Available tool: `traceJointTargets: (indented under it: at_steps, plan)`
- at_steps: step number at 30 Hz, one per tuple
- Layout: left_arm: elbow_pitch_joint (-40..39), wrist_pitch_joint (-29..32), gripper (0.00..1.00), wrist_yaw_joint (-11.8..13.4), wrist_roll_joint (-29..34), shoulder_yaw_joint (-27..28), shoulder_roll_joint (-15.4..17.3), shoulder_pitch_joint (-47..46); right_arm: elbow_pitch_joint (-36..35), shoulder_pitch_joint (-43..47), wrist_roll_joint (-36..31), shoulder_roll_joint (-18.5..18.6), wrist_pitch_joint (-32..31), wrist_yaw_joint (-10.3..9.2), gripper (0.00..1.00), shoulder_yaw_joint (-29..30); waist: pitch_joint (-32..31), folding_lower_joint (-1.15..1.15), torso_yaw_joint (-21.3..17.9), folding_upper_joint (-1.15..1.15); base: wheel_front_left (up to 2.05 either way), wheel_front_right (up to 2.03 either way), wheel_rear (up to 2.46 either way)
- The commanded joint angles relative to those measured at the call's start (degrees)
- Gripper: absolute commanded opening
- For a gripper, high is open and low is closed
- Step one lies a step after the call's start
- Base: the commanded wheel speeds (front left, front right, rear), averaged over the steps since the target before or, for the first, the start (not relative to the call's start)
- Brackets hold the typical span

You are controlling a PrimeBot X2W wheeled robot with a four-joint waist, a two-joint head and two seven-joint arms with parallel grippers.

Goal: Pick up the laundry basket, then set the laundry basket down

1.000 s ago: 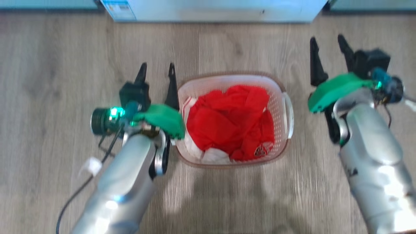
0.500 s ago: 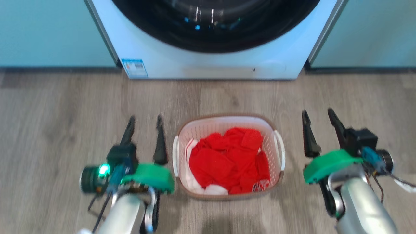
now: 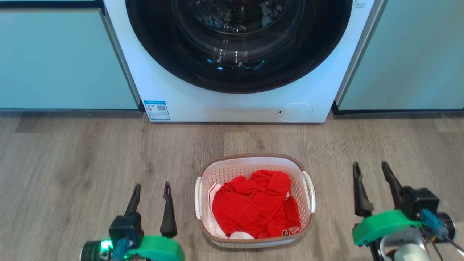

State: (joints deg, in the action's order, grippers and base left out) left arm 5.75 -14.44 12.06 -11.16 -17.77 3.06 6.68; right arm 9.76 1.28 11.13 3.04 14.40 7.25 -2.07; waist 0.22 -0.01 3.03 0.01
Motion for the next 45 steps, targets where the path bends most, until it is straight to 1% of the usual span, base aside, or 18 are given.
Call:
traceJointTargets:
  at_steps: [1, 7, 26, 27, 32, 44, 45]
  plan:
    - [-2.3, -0.6, 1.0, -0.2, 0.4, 2.3, 0.1, -1.7, -2.3, -1.0, -0.3, -0.1, 0.6, 0.24, 1.0, -1.0, -0.2, 0.01, 0.1, -0.01, 0.0, 0.0, 0.0]
    - [-2.9, -0.6, 1.0, -0.6, 0.4, 3.2, 0.1, -0.3, -3.2, 0.9, 0.1, -0.2, 0.6, 0.24, 1.0, -0.1, -0.6, 0.01, 0.0, -0.01, 0.0, 0.0, 0.0]
    - [-2.9, -0.6, 1.0, -1.8, 0.7, 3.9, 0.0, -0.8, -2.9, 0.5, 0.4, -0.2, 0.6, 0.24, 1.0, 0.1, -0.2, 0.01, 0.1, -0.01, 0.0, 0.0, 0.0]
    - [-1.1, 0.0, 0.0, -1.5, 0.2, 1.8, 0.1, 1.5, -1.2, 1.7, 0.1, -0.6, 0.0, 0.0, 0.0, 1.1, -0.2, 0.01, 0.1, -0.01, 0.0, 0.0, 0.0]
    - [3.1, 0.3, 0.0, -1.5, -0.2, 1.6, 0.1, 2.6, 3.2, 2.4, 0.4, -0.7, -0.3, 0.0, 0.0, 0.5, -0.2, 0.01, 0.1, -0.01, 0.0, 0.0, 0.0]
    - [3.5, 1.7, 0.0, -3.2, -8.6, 3.1, 0.6, 1.2, 3.3, 1.5, 8.6, -0.3, -1.9, 0.02, 0.0, 0.8, -0.2, 0.01, -0.2, -0.01, 0.0, 0.0, 0.0]
    - [3.5, 1.7, 0.0, -3.2, -8.6, 3.1, 0.6, 1.2, 3.3, 1.5, 8.6, -0.3, -1.9, 0.02, 0.0, 0.8, -0.2, 0.01, -0.2, -0.01, 0.0, 0.0, 0.0]
